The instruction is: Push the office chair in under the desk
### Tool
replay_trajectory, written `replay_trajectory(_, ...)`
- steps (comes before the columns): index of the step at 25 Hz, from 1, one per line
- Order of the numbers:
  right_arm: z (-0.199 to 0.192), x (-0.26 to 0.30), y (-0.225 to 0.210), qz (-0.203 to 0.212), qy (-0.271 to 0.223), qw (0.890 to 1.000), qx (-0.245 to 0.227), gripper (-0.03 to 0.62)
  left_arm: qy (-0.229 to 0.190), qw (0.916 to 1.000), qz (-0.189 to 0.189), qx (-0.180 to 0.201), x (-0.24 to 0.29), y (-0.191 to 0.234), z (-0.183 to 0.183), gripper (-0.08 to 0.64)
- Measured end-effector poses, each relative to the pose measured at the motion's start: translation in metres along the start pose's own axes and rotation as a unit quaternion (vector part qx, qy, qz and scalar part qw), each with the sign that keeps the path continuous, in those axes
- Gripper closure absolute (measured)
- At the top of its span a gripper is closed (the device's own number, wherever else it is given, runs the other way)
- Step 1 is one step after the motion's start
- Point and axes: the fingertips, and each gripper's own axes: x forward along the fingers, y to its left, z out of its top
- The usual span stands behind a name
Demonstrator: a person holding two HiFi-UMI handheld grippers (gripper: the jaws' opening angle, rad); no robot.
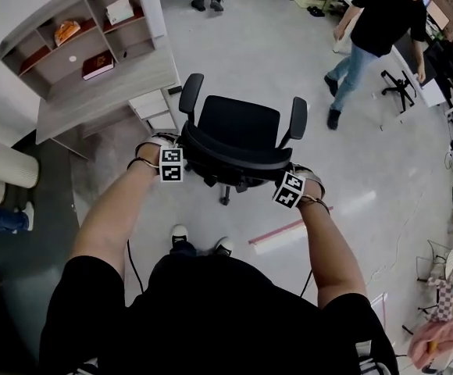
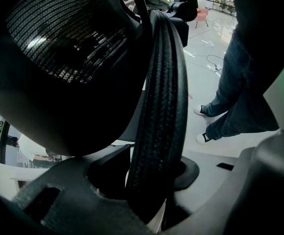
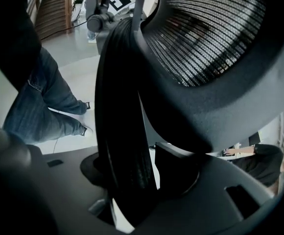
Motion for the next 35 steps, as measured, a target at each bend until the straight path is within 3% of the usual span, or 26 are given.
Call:
replay_trajectory(14,0.006,-0.007,0.031,0.010,0.010,1.000,-0.003,0.391,-0.002,0.9999,-0.012,0.007,-0.011,-0.028,-0.007,0.396)
replay_trajectory(35,0.044,-0.039,0.137,0.008,0.008,1.000,-0.014,0.393,-0.017,0.9998,0.012,0.006,-0.060,-0.131,-0.043,0.423)
